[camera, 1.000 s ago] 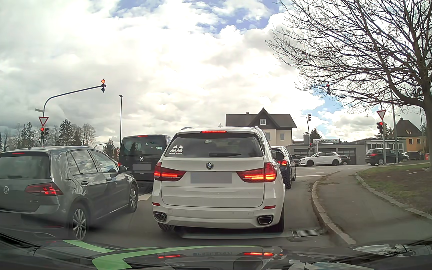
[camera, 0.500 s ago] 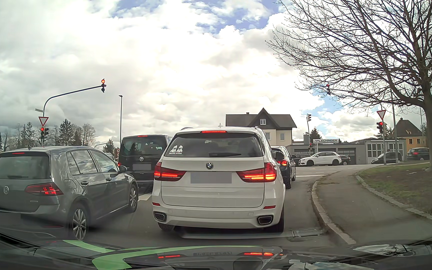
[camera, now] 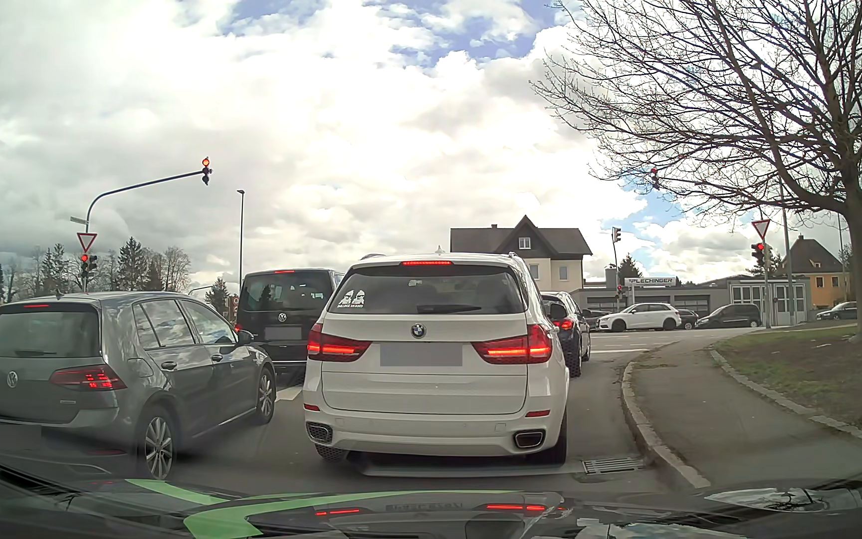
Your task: Follow the waypoints while adhering to traffic rules and regulations
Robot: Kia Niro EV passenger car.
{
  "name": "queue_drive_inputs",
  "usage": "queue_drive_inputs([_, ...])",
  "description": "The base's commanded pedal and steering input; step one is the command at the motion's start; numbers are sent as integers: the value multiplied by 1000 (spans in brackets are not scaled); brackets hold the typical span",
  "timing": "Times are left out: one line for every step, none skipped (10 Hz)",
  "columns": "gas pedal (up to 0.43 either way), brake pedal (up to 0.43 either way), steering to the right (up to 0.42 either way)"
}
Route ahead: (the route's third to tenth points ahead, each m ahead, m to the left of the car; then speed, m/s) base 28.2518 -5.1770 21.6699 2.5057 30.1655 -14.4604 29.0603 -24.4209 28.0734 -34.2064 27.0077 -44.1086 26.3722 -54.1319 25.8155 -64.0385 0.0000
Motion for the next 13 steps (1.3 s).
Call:
queue_drive_inputs([0, 323, 16])
queue_drive_inputs([0, 329, 16])
queue_drive_inputs([0, 329, 16])
queue_drive_inputs([0, 323, 16])
queue_drive_inputs([0, 329, 16])
queue_drive_inputs([0, 329, 16])
queue_drive_inputs([0, 329, 16])
queue_drive_inputs([0, 329, 16])
queue_drive_inputs([0, 323, 16])
queue_drive_inputs([0, 329, 16])
queue_drive_inputs([0, 329, 16])
queue_drive_inputs([0, 323, 16])
queue_drive_inputs([0, 329, 16])
